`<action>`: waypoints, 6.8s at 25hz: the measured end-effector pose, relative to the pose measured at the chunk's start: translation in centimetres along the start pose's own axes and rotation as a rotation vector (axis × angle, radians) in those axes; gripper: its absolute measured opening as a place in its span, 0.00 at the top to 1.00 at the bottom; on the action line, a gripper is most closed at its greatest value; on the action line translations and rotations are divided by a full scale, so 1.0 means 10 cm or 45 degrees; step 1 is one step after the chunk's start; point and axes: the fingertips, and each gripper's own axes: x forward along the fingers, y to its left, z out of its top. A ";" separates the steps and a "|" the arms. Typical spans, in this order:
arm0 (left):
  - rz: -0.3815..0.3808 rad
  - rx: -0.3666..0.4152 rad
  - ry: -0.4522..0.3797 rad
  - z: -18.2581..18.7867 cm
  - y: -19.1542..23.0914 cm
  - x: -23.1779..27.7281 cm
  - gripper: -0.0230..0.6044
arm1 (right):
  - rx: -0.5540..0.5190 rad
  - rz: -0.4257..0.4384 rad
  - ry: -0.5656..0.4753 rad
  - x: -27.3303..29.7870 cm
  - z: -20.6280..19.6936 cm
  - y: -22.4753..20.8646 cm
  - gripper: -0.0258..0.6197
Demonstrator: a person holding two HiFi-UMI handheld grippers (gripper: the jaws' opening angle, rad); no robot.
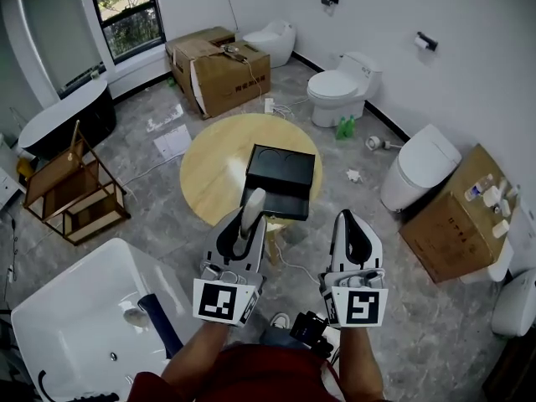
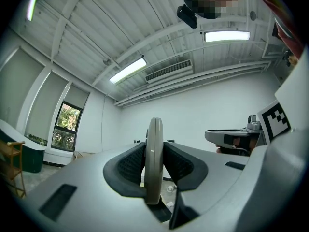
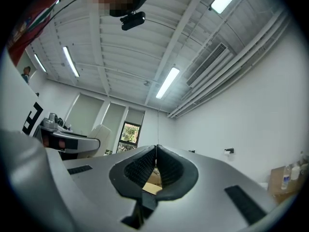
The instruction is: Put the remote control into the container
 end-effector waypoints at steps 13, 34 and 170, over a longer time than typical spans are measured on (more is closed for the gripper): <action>0.041 0.028 0.017 -0.08 0.06 0.59 0.78 | 0.037 0.035 0.001 0.50 -0.22 -0.34 0.93; -0.073 -0.065 -0.001 -0.42 1.32 1.78 0.78 | -0.019 -0.043 0.032 2.11 -0.57 -0.11 0.93; -0.556 0.361 1.381 -3.98 1.00 2.07 0.66 | 0.013 -0.108 0.122 2.77 -1.14 -0.79 0.93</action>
